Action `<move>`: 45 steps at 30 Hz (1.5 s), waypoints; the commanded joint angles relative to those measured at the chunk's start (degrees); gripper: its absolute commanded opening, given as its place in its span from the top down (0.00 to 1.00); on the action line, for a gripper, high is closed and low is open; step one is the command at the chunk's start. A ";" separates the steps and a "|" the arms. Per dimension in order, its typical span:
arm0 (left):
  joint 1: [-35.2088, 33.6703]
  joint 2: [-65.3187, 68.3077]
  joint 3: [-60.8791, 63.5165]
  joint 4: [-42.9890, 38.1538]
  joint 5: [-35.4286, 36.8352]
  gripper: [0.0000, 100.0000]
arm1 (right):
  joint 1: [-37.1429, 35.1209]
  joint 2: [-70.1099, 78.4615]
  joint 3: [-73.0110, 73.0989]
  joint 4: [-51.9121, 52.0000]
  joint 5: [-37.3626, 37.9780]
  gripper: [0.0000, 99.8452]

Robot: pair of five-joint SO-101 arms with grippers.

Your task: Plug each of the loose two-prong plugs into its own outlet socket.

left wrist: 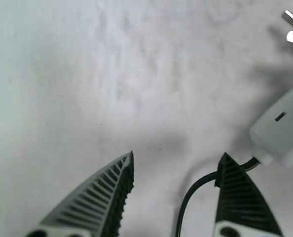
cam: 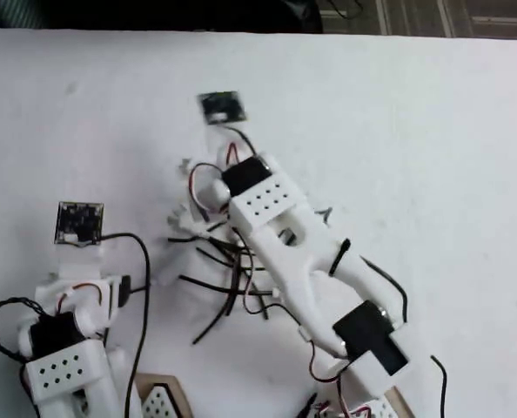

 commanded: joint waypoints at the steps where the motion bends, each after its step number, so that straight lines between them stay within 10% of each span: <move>1: -0.13 -0.48 -0.26 -0.53 0.00 0.72 | 0.40 -0.40 -1.32 1.45 13.89 0.84; 19: -0.13 -0.48 -0.26 -0.62 0.00 0.72 | -6.46 18.42 -1.67 -10.77 24.53 0.81; 23: -0.13 -0.48 -0.26 -0.62 0.00 0.72 | -4.70 18.68 -3.52 -10.86 24.88 0.98; 45: -0.13 -0.48 0.26 -0.88 0.00 0.72 | 22.20 -8.31 -9.41 27.47 46.51 0.98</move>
